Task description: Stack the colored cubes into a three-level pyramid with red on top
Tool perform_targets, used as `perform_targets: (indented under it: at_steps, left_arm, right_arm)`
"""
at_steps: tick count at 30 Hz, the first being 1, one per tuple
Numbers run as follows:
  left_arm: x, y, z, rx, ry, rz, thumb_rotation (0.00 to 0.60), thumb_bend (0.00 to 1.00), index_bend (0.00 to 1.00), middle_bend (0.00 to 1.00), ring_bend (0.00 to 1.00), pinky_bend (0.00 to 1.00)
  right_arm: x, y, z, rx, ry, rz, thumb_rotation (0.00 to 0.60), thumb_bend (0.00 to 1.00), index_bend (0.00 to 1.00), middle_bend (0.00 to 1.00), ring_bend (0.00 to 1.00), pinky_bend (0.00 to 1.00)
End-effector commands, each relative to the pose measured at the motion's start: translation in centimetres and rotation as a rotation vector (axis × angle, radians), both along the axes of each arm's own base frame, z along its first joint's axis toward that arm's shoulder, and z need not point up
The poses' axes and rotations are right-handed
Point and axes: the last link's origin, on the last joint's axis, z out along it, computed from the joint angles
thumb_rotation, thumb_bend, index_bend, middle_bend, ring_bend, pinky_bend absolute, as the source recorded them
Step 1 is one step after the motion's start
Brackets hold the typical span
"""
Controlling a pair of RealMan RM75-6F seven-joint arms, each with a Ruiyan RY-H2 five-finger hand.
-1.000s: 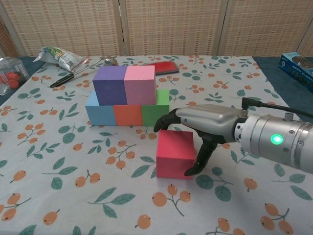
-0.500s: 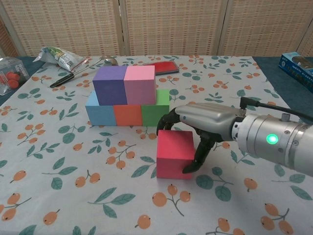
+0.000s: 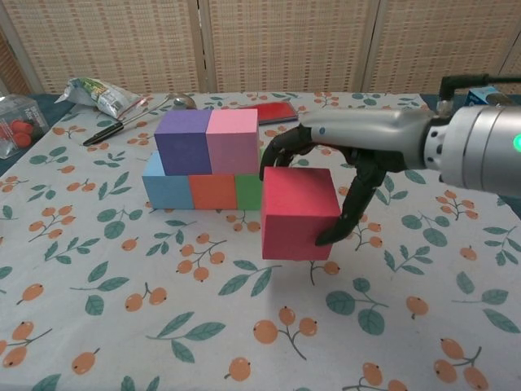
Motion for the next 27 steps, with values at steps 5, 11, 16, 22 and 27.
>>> perform_targets:
  at_steps: [5, 11, 16, 22, 27]
  left_arm:
    - [0.7, 0.4, -0.2, -0.008, 0.005, -0.007, 0.6, 0.36, 0.0, 0.0, 0.0, 0.06]
    - [1.0, 0.7, -0.3, -0.013, 0.007, -0.004, 0.6, 0.36, 0.0, 0.0, 0.0, 0.06]
    - [1.1, 0.9, -0.5, -0.019, 0.01, 0.003, 0.6, 0.36, 0.0, 0.0, 0.0, 0.05]
    - [1.1, 0.9, -0.6, -0.029, 0.015, 0.007, 0.6, 0.36, 0.0, 0.0, 0.0, 0.06]
    - [1.2, 1.1, -0.8, -0.03, 0.01, 0.022, 0.6, 0.36, 0.0, 0.0, 0.0, 0.06]
  right_arm:
    - [4.4, -1.8, 4.5, 0.027, -0.064, 0.054, 0.6, 0.0, 0.41, 0.3, 0.09, 0.14]
    - [7.5, -5.9, 5.3, 0.025, -0.057, 0.064, 0.6, 0.0, 0.41, 0.3, 0.09, 0.14]
    - [9.7, -9.6, 4.2, 0.033, -0.042, 0.042, 0.6, 0.0, 0.41, 0.3, 0.08, 0.13]
    - [10.7, -11.5, 3.3, 0.04, -0.025, 0.03, 0.6, 0.0, 0.41, 0.3, 0.06, 0.1]
    - [12.7, -14.8, 2.2, 0.033, -0.003, 0.009, 0.6, 0.0, 0.41, 0.3, 0.04, 0.07]
